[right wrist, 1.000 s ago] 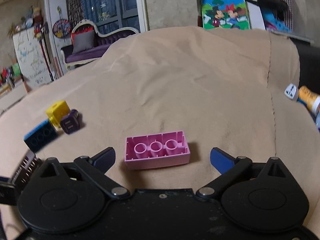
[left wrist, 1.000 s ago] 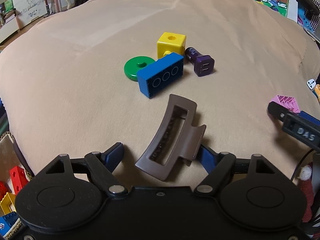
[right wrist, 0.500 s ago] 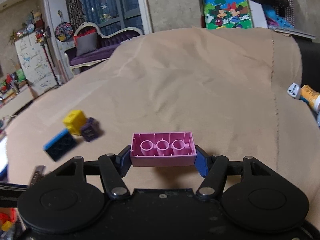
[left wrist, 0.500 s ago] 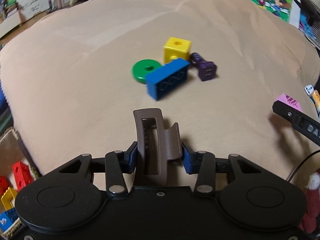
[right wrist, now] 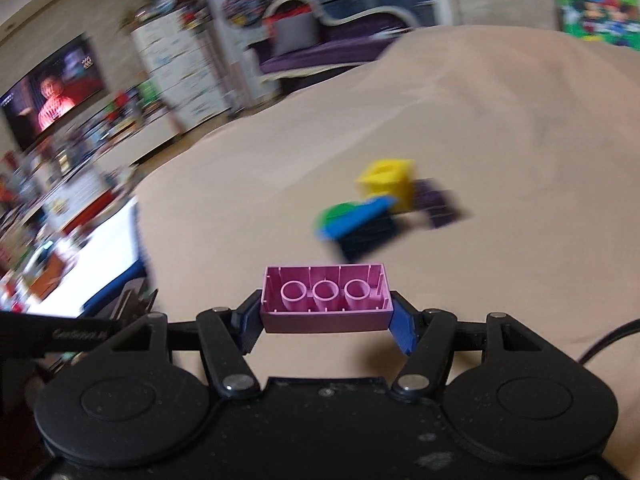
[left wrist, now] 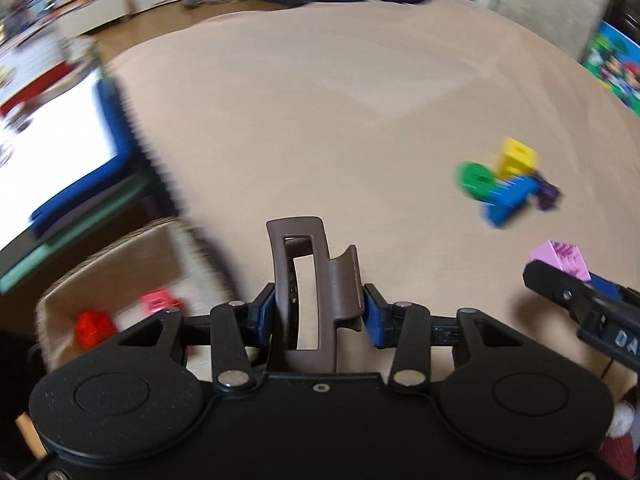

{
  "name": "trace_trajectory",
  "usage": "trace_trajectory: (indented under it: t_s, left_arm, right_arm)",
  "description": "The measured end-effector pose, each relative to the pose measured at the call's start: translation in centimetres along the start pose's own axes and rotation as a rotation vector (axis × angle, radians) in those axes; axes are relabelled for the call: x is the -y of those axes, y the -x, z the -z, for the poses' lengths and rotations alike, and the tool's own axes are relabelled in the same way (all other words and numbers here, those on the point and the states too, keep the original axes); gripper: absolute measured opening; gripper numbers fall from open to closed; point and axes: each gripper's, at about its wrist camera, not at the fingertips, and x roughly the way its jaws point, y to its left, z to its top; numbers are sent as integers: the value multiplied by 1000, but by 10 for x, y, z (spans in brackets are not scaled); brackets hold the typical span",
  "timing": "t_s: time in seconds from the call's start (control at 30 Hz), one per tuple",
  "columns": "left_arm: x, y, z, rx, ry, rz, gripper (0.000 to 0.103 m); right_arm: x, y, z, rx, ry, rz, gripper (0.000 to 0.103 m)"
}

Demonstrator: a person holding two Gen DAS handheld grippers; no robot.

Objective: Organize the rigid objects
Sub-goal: 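Carry the clip and pink brick over the basket and open both tools, then move both tools back over the yellow cube and blue brick on the bed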

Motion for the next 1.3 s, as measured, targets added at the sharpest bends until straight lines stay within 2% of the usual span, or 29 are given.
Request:
trace_trajectory:
  t_s: [0.17, 0.27, 0.4, 0.53, 0.73, 0.77, 0.87, 0.9, 1.0, 1.03, 1.3]
  left_arm:
    - [-63, 9, 1, -33, 117, -116, 44]
    - [-93, 11, -1, -45, 183, -154, 44]
    - [-127, 9, 2, -51, 264, -176, 44]
    - [-159, 5, 10, -88, 403, -100, 44]
    - [-175, 2, 16, -103, 473, -148, 46]
    - [-176, 1, 16, -107, 479, -158, 47]
    - [-180, -2, 17, -118, 497, -200, 58]
    - [-181, -3, 17, -119, 497, -196, 58]
    - [-176, -2, 17, -114, 467, -201, 61]
    - [-174, -1, 17, -110, 457, -210, 65]
    - [-164, 0, 18, -113, 397, -275, 72]
  right_arm:
    - [-66, -14, -2, -67, 60, -90, 63]
    - [-106, -21, -2, -103, 98, -118, 63]
    - [-149, -35, -2, -171, 116, -150, 63]
    - [-185, -54, 1, -242, 140, -161, 63]
    - [-228, -82, 15, -309, 197, -172, 64]
    - [-232, -85, 17, -310, 199, -171, 67]
    - [-238, -93, 22, -313, 205, -147, 67]
    - [-238, -95, 22, -313, 203, -142, 67]
    - [-229, -96, 24, -319, 178, -152, 69]
    - [-225, -95, 25, -317, 174, -151, 70]
    - [-204, -96, 38, -327, 142, -124, 72]
